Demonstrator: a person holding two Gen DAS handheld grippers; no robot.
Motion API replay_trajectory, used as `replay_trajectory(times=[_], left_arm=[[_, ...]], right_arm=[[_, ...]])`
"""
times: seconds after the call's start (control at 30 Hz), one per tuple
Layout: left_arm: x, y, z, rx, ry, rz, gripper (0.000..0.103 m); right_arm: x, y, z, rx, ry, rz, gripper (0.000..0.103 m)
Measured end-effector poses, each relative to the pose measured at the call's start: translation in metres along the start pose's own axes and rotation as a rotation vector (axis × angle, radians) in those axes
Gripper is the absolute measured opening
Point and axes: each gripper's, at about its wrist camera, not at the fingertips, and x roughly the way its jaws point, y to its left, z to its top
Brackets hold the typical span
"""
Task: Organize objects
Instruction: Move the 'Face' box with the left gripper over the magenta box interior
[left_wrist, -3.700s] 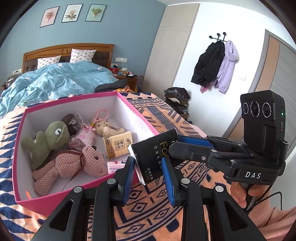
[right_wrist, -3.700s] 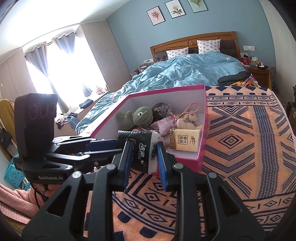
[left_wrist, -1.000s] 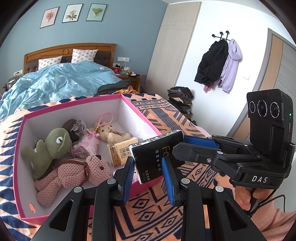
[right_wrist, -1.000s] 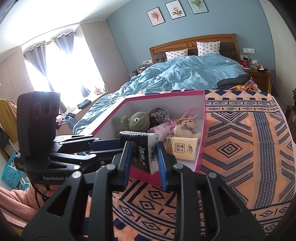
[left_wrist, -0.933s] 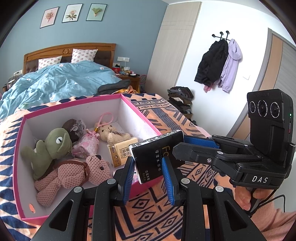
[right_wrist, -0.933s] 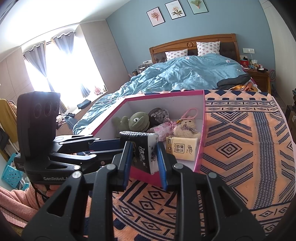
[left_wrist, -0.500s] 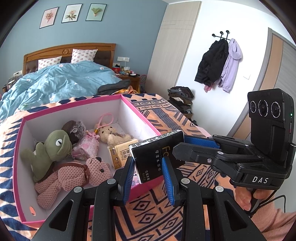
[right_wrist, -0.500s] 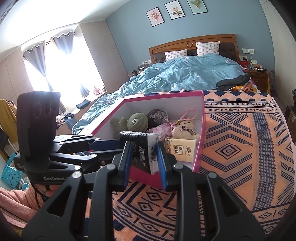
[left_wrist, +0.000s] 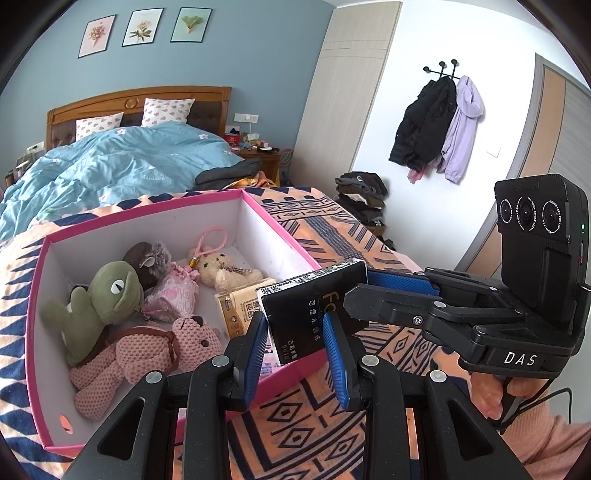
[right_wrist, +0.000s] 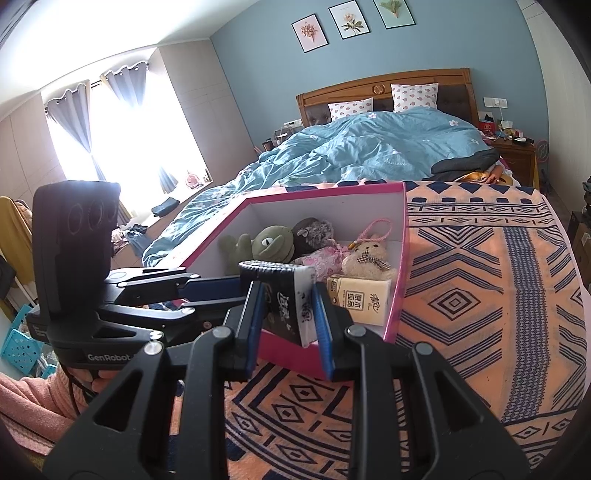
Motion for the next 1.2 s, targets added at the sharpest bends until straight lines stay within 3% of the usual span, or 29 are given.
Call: replay_trajectory(times=[1.2], left_arm=[[0.012, 0.013, 0.005, -0.016, 0.015, 0.003, 0.030]], right_arm=[[0.009, -0.006, 0.004, 0.009, 0.015, -0.007, 0.030]])
